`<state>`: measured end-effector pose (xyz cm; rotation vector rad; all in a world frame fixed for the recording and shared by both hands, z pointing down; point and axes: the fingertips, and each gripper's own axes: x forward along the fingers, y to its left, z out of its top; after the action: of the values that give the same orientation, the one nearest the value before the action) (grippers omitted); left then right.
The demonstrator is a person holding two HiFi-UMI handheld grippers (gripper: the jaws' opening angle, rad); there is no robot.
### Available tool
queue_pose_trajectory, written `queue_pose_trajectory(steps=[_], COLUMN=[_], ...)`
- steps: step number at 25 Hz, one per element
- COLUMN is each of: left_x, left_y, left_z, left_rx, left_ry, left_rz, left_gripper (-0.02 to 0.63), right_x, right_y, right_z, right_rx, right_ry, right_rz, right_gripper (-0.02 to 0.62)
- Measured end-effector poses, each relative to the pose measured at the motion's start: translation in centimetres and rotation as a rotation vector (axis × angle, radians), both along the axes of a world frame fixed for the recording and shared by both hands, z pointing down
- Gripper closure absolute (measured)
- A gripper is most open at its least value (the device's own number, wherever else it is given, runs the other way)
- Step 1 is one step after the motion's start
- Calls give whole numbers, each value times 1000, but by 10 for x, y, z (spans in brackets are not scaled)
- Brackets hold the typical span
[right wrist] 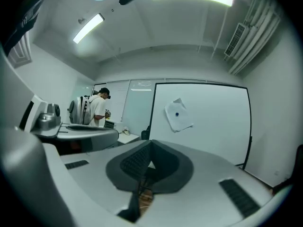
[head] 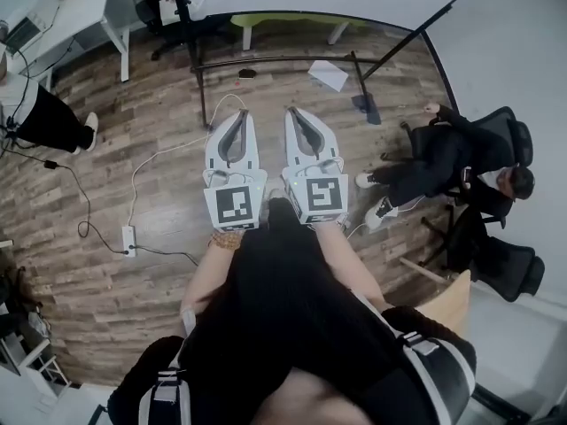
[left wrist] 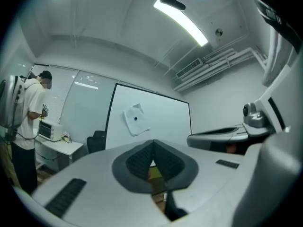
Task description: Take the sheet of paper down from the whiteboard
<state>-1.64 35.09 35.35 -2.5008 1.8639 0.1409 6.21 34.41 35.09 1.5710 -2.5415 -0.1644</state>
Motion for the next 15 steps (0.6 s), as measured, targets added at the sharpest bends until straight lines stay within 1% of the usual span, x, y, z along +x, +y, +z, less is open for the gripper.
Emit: queue_pose_trajectory(steps=[2, 8, 15], left_x=[1, 2, -2], left_y=[-5, -29, -64], left_z=[-2, -1, 8], left_rx=[7, 1, -22], left_ry=[11, 2, -29], left_rz=[3, 10, -20], left_gripper=[595, 594, 595], right_x=[1, 0, -13], right_y=[-4, -26, -69], right_z=[2, 9, 16], right_rx=[-2, -18, -32], right_ry=[6, 3, -16], right_rz=[7, 11, -41], right_gripper=[598, 598, 597])
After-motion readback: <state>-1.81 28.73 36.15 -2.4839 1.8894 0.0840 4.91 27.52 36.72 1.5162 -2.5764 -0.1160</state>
